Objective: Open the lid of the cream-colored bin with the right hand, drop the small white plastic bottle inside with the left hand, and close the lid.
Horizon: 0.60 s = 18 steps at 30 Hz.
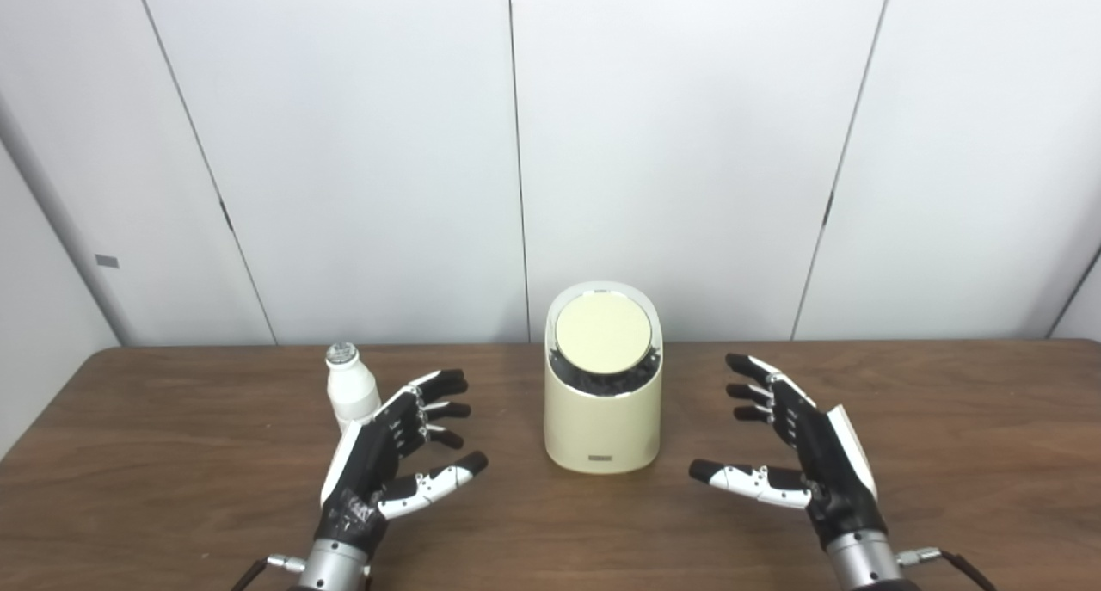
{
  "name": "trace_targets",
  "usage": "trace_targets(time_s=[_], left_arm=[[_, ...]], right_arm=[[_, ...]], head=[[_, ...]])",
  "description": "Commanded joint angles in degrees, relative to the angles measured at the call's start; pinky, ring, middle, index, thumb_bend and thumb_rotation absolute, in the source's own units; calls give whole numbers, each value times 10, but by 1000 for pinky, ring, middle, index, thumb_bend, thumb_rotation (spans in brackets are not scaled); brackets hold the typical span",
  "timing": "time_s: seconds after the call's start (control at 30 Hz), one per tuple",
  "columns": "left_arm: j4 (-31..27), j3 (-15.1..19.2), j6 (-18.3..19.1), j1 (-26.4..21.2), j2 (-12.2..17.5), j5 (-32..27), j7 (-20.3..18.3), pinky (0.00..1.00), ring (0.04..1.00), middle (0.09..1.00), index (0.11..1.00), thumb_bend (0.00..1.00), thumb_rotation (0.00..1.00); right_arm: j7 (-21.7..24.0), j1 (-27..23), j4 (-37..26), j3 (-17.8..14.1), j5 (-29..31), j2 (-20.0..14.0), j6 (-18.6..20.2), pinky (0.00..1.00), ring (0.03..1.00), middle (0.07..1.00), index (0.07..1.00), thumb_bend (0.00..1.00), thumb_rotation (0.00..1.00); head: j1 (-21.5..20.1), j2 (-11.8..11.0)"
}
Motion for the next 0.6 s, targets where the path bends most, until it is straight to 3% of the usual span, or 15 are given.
trace_targets(time_s=[0.0,0.47,0.57], left_arm=[[-15,2,-20,-17,6,-2,2,580,720,805,809,694,94],[-7,0,-25,-23,3,1,3,565,717,797,800,681,64],[0,-1,-25,-26,2,-2,1,564,724,803,802,683,71]], right_arm=[[-1,-14,-26,1,0,0,-5,701,790,858,810,825,210],[-2,-19,-17,1,4,0,-9,711,791,863,811,829,222],[-4,-24,-15,2,-1,1,-6,703,789,865,825,800,273]], head=[[-1,0],[0,-6],[-3,-10]])
